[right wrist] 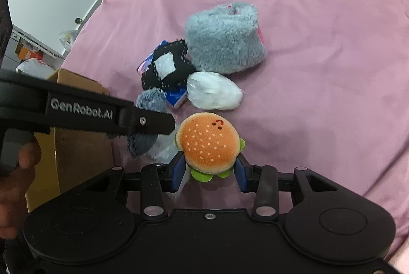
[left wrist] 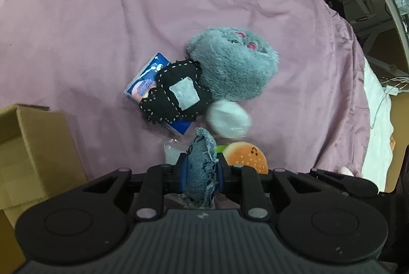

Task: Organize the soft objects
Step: 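Grasp the denim heart plush with left tool while right tool grasps hamburger plush, then carry the denim plush and hamburger plush with both tools over the box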

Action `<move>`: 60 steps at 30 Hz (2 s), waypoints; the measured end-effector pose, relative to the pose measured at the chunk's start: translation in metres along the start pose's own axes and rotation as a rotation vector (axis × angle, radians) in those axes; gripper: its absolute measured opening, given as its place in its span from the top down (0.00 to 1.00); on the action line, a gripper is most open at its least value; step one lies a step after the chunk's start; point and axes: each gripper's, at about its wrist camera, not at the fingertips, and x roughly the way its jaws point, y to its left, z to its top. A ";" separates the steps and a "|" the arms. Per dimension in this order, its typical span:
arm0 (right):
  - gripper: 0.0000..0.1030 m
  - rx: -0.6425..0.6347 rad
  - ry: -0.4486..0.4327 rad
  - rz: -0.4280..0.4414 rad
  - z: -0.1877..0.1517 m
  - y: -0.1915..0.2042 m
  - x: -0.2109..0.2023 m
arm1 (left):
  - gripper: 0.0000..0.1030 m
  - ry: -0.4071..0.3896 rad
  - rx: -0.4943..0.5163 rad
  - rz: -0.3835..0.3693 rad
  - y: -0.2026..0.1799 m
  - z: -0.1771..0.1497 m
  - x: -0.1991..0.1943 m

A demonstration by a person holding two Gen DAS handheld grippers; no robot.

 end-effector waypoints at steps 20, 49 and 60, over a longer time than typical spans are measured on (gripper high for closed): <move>0.61 0.042 -0.024 -0.049 -0.037 0.035 -0.033 | 0.79 -0.048 0.100 -0.024 0.000 -0.037 -0.047; 0.61 -0.002 -0.125 -0.013 -0.088 0.117 -0.080 | 0.79 -0.118 0.200 0.014 0.032 -0.103 -0.120; 0.61 -0.064 -0.129 0.025 -0.091 0.151 -0.081 | 0.79 -0.141 0.188 0.055 0.055 -0.116 -0.143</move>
